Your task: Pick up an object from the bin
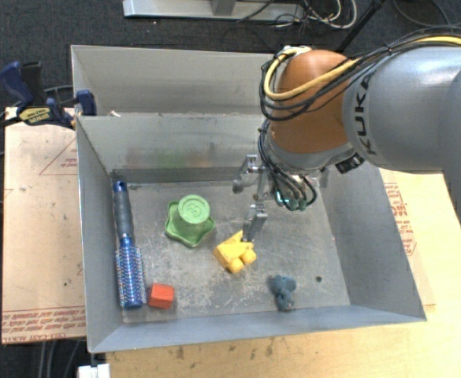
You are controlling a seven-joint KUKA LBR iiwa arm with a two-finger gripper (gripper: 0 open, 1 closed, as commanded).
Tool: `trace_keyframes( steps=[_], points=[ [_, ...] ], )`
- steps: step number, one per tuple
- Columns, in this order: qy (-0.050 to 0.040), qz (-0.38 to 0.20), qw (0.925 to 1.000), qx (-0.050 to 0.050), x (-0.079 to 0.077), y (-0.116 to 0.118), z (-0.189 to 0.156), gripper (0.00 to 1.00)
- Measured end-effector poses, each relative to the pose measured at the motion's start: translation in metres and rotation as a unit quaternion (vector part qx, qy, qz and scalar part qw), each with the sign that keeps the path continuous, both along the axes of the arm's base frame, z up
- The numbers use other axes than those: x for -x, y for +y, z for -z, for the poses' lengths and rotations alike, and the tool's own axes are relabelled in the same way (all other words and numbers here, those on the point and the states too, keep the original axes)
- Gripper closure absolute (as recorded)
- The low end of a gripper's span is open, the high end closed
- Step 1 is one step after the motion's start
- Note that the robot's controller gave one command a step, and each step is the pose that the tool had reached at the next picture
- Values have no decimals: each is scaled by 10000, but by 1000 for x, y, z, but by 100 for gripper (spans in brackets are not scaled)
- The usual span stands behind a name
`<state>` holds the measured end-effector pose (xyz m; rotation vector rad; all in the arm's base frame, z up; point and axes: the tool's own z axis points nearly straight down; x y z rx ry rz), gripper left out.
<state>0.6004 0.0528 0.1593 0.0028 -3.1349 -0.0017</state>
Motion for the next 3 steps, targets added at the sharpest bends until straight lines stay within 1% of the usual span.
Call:
trace_keyframes(
  steps=[1,2,3],
  points=[
    [-76,-696,9975,-8,64,-20,82,0],
    [-96,-694,9975,-10,63,-19,79,100],
    [-93,-438,9990,0,61,-26,-94,100]
  ],
)
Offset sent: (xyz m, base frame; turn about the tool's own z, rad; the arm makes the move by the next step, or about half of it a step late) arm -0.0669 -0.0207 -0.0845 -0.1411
